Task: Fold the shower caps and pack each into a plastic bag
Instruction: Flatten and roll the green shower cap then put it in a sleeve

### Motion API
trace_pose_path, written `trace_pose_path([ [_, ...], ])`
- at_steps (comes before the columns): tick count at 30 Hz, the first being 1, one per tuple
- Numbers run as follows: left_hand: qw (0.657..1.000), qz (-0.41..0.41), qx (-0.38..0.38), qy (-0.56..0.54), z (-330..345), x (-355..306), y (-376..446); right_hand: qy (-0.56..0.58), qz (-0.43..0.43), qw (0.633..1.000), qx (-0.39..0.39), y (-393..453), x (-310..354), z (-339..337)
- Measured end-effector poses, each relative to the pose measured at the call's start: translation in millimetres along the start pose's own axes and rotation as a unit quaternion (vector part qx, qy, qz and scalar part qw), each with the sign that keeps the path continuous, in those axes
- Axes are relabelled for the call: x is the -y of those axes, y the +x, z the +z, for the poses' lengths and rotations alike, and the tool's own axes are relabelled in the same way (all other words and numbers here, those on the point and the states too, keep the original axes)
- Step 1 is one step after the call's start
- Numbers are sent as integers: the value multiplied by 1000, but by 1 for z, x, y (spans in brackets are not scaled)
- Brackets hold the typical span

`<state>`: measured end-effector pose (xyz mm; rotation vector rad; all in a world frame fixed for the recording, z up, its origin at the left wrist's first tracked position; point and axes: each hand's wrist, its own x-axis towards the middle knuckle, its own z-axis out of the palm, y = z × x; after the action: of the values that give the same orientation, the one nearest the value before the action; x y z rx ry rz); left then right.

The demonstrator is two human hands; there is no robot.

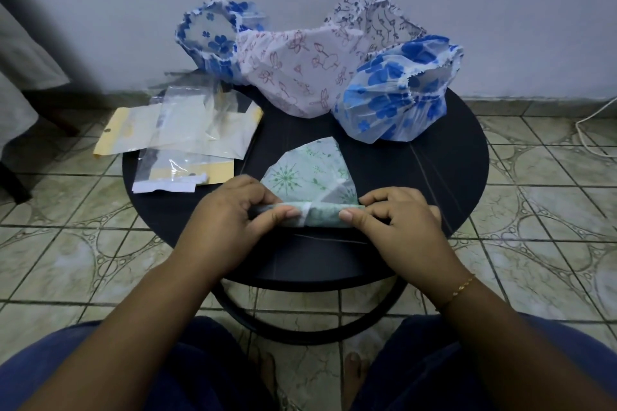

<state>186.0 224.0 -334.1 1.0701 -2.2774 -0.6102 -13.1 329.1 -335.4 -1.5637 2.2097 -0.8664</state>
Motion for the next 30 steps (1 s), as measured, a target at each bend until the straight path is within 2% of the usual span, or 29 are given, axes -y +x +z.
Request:
trace_pose_path([
  [2, 1000, 14, -12, 21, 2, 1, 1, 11, 22, 1000, -11, 2, 2, 2],
  [6, 995, -19, 3, 94, 5, 1, 2, 8, 55, 998, -19, 5, 6, 6],
  [11, 990, -38, 14, 137, 9, 3, 5, -57, 65, 994, -64, 5, 8, 9],
  [13, 988, 10, -18, 153, 11, 2, 6, -54, 39, 995, -79, 3, 7, 10],
  [15, 980, 106, -62, 158, 14, 3, 7, -57, 4, 997, -57, 0, 7, 10],
  [17, 970, 181, -57, 155, 18, 6, 7, -74, -15, 996, -38, -1, 6, 12],
  [18, 972, 185, -35, 141, 20, 6, 7, -84, -19, 996, -38, -1, 5, 12],
  [22, 985, 118, 12, 123, 13, -1, 5, -112, -35, 992, -45, -3, 2, 15],
  [26, 985, 111, 26, 133, 8, -7, 3, -102, -61, 992, -53, -5, -1, 14],
  [30, 980, 119, 51, 149, 9, -4, 4, -134, -83, 987, -1, -5, -5, 9],
])
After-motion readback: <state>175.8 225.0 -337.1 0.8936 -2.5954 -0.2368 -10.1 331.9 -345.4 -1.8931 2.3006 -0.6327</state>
